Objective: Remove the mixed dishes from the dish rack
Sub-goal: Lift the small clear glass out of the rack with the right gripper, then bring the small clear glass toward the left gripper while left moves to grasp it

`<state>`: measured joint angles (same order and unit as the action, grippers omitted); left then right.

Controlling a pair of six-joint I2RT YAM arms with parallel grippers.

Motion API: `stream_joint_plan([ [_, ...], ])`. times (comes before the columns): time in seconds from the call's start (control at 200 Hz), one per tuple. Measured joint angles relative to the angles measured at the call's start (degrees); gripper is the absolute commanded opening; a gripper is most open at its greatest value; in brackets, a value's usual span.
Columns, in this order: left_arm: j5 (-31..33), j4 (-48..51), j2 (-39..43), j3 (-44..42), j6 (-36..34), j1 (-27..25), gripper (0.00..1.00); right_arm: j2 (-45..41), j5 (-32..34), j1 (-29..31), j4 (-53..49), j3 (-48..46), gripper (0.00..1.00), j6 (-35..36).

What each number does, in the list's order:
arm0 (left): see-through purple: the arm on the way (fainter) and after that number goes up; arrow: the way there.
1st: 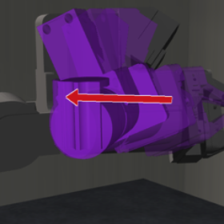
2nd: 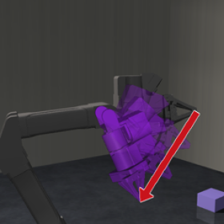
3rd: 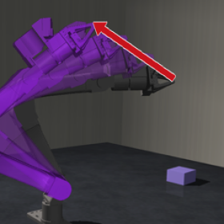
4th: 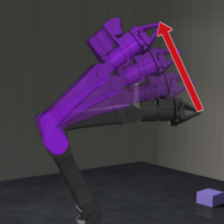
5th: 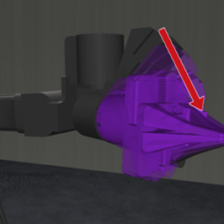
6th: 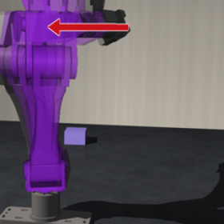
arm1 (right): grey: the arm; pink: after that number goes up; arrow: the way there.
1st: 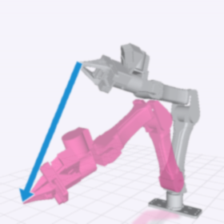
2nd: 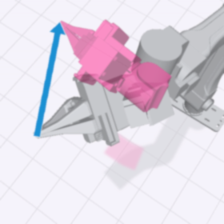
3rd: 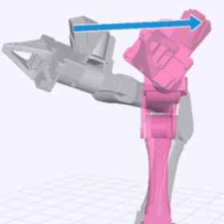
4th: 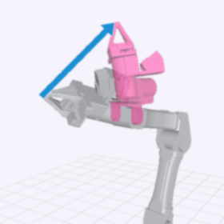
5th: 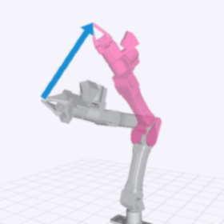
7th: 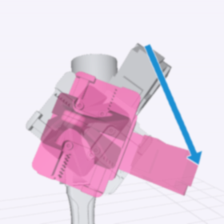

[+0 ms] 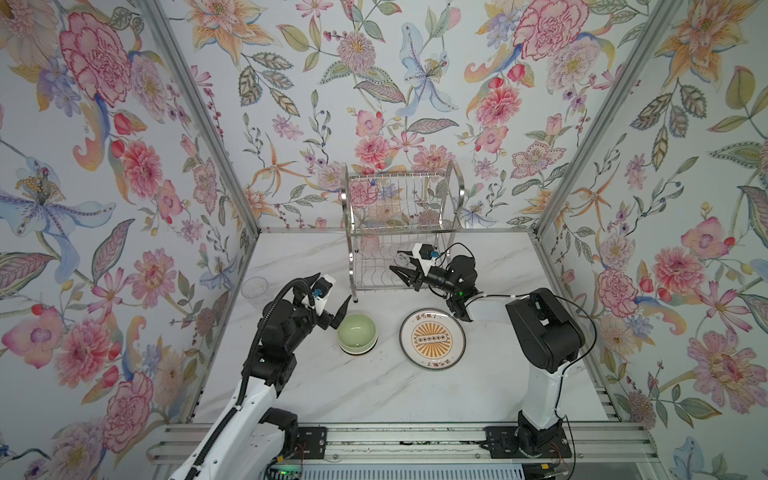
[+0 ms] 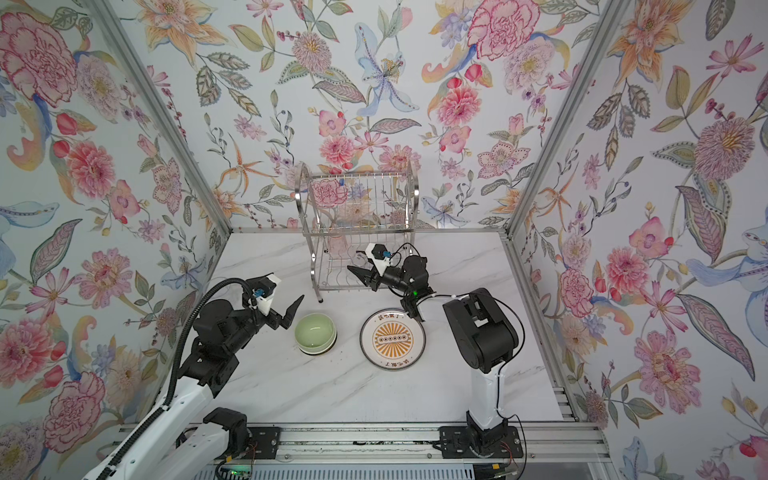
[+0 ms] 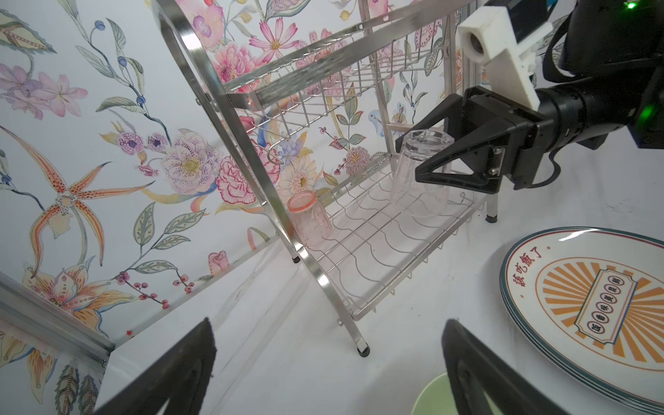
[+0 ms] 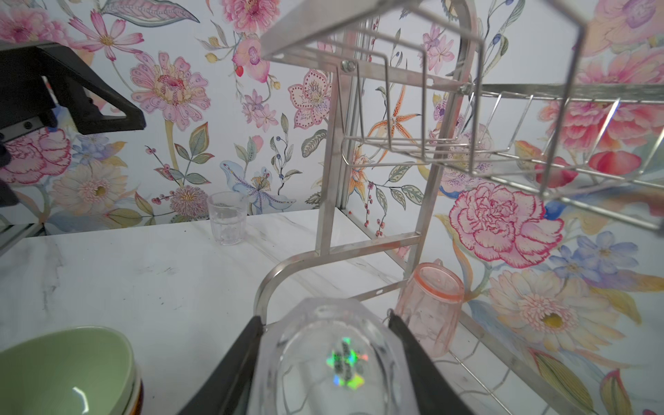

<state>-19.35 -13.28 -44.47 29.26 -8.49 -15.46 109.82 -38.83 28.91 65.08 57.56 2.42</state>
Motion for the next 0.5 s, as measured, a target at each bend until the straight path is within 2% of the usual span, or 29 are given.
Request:
stream_joint_plan([
  [0.16, -0.3, -1.2, 0.7, 0.0, 1.2, -0.6, 0.99, -5.8, 0.3, 1.0, 0.0, -4.7, 0.00, -2.8],
  [0.26, -0.1, -1.6, 0.5, 0.0, 1.3, -1.9, 0.99, -9.4, 1.3, 2.1, -0.4, -6.9, 0.00, -7.1],
  [0.5, 1.8, -4.3, -3.0, 0.0, 0.4, -8.9, 0.99, -16.9, 7.1, 3.1, -2.9, -9.4, 0.00, -26.6],
])
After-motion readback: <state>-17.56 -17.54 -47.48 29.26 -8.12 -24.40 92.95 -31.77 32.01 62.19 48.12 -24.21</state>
